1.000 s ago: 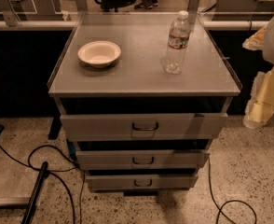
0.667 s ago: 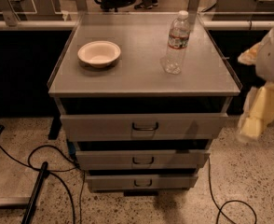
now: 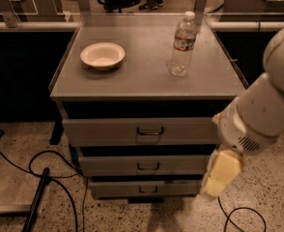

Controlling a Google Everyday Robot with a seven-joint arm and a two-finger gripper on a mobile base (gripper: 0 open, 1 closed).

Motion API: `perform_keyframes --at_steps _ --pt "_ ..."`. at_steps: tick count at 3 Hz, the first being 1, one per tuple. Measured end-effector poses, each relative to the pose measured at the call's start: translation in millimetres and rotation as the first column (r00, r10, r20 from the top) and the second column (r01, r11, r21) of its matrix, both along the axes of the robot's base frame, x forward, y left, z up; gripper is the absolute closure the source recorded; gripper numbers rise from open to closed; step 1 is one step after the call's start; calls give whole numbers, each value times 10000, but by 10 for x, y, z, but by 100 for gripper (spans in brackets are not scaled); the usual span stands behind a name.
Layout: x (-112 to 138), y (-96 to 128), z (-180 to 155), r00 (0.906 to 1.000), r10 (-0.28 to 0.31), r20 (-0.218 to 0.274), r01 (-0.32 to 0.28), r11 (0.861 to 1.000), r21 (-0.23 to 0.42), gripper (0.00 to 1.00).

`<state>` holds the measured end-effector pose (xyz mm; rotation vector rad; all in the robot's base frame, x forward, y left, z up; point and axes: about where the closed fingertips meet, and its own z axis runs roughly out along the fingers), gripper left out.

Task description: Open middle drawer

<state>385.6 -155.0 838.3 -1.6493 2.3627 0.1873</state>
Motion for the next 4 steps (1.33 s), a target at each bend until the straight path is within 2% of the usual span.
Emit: perform_keyframes --at_steps 1,2,3,4 --pt "-100 6 -175 9994 29 -331 -33 9999 -97 0" --pt "-96 7 -168 9995 28 -312 -31 10000 -93 0" --pt "-90 57 -522 9991 -69 -408 66 10000 -66 0" --pt "8 207 -1228 9978 -147 -640 135 9997 -196 0"
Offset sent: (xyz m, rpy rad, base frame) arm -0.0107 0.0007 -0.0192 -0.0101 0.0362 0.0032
